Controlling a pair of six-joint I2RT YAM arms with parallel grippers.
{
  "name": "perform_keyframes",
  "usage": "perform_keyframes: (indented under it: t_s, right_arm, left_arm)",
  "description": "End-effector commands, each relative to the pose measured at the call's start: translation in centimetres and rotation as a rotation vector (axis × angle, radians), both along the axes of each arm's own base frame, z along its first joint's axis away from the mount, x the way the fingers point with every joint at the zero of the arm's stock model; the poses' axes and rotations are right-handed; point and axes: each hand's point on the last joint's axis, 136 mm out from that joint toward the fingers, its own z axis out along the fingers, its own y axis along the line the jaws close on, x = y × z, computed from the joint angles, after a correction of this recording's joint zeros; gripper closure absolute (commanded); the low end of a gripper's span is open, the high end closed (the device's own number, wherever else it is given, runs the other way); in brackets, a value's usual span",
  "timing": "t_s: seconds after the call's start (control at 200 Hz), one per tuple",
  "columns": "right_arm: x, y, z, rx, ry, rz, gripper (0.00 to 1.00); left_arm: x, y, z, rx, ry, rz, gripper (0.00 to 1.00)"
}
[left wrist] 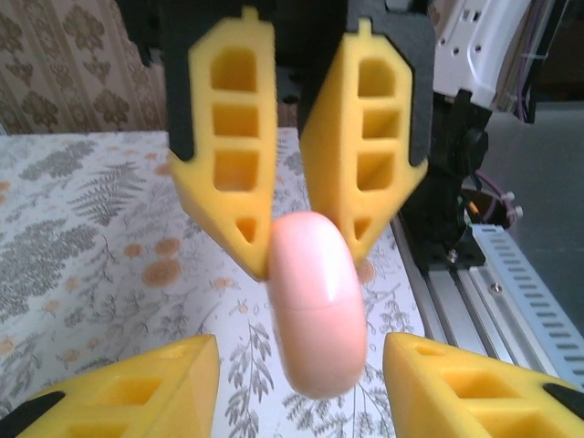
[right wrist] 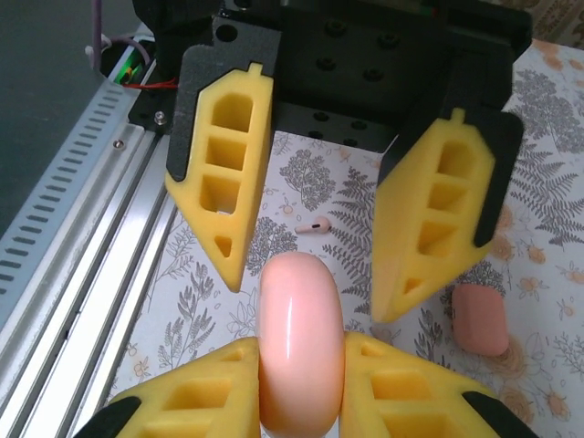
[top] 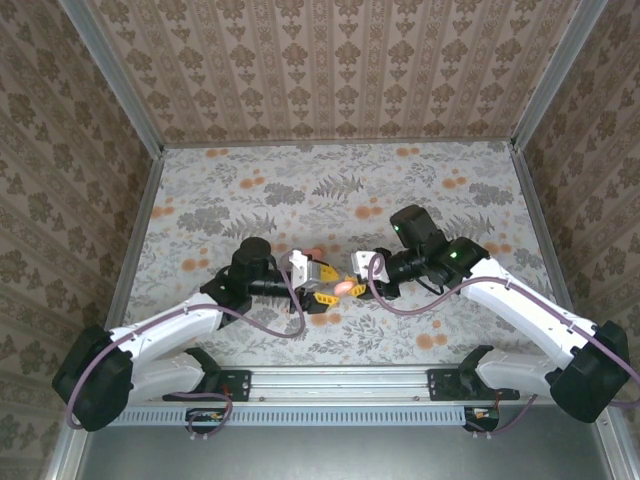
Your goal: Insert the wireless bluetooth earbuds into the charging case
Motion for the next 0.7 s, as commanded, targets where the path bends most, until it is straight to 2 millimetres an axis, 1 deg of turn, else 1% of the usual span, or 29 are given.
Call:
perform_keyframes:
  t_s: [0.0,0.265,0.335,0.515,0.625,0.695]
  right_arm:
    - [0.1,0.4,0.7,-0.006,-0.040,0.022,0.78]
    - [-0.1,1.2,0.4,-0.005,-0.027,0.042,0.78]
    - [-0.1,1.3,0.4,-0.004,-0.026,0.047,0.78]
    - [0.0,1.6,0.5,-0.002,-0.022,0.050,0.78]
    - [-0.1,1.5,0.2,-0.007,-0.014,0.050,0.78]
    - [0.3,1.5,0.0,-0.010,0.000,0.022,0.74]
  left_arm:
    - [-0.3,-0.4,0.2,0.021,-0.030,-0.023,0.52]
    - [-0.5,-0.6,0.5,0.010,-0.012,-0.039,0.54]
    - [-0.5,-0.6,0.5,0.008,-0.011,-0.038,0.56]
    - [-0.5,-0.7,0.6,0.007,-0.004,-0.037,0.66]
    - [-0.4,-0.7,0.6,0.007,-0.007,-0.032,0.76]
    - [-0.4,-0.7,0.5,0.007,-0.009,-0.031,0.80]
